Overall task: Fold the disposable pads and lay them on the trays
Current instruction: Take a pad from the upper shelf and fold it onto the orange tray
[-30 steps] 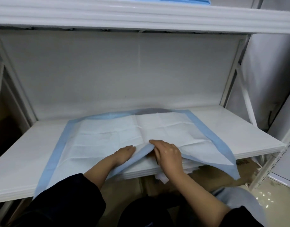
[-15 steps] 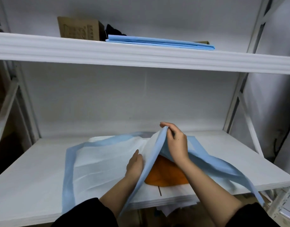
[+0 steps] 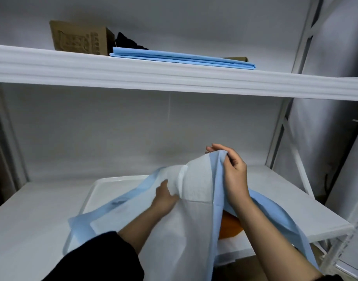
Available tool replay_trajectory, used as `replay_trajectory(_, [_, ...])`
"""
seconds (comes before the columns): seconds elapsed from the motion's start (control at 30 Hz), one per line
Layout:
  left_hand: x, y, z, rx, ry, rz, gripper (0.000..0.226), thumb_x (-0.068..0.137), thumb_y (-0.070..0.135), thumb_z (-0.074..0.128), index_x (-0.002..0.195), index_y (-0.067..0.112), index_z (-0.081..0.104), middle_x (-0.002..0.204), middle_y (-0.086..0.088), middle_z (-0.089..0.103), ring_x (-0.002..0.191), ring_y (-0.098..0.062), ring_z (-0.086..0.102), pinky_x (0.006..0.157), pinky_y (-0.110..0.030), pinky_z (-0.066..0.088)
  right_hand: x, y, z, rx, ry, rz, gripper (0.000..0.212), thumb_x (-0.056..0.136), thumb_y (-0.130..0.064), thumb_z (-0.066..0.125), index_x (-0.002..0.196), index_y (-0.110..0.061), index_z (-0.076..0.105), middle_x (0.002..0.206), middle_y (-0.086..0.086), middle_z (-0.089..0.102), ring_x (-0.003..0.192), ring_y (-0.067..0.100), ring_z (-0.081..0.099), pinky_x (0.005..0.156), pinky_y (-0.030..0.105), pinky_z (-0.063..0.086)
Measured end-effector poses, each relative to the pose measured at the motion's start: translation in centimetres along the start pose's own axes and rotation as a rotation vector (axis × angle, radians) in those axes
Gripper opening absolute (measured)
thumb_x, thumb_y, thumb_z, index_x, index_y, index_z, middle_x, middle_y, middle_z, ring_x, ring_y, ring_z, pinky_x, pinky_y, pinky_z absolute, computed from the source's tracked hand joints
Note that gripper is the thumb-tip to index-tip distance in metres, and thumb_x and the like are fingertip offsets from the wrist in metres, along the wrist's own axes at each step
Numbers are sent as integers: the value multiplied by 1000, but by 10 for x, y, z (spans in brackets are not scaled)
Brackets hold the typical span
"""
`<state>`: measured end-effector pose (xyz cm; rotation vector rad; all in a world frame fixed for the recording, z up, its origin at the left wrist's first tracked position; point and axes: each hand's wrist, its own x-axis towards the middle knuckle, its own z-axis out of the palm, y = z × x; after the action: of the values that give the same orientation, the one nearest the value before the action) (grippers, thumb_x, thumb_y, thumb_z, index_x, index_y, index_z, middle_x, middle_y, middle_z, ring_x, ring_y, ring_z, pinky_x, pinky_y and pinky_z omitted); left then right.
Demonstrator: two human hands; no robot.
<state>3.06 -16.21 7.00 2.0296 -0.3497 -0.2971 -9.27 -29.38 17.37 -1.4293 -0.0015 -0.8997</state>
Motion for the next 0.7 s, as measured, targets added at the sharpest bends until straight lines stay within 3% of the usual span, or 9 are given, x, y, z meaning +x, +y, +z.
replay_trajectory(0.13, [37,32,-21,183,-23,239,81,85,-1,55,151,22,15,157,-3,15,141,-22,26,112,-35,33,9,-3,-17,91,26,31,22,98,-6,45,101,-12,66,100,4,73,101,19,68,86,30,55])
replay_trajectory(0.23, [62,55,-20,283,-125,338,81,81,-4,58,148,27,24,155,3,22,141,-19,27,109,-27,33,15,-5,-28,120,18,43,19,96,-6,47,100,-9,66,99,8,73,98,25,69,84,33,56])
replay_trajectory(0.33, [74,69,-10,259,-210,338,57,79,-10,51,127,21,48,132,-2,49,112,-20,53,91,-34,51,21,-10,-37,138,0,32,20,96,-3,46,100,-6,65,98,11,73,95,25,70,81,30,57])
replay_trajectory(0.43, [78,72,-5,349,-223,325,31,80,-3,43,98,18,57,101,-9,64,84,-21,59,81,-39,52,27,-17,-44,180,2,29,20,95,-2,45,101,0,63,95,13,73,92,27,70,80,30,57])
replay_trajectory(0.53, [77,70,-6,439,-175,341,11,84,8,46,82,11,57,83,-4,58,77,-23,53,68,-32,43,33,-20,-51,202,12,27,19,95,-2,45,103,3,62,96,16,72,92,28,70,81,31,57])
replay_trajectory(0.7, [63,61,-24,439,30,376,22,82,13,50,62,22,45,68,2,48,65,-17,45,56,-27,31,43,-16,-58,155,47,40,19,96,-7,48,104,-6,65,99,10,73,94,24,70,83,31,57])
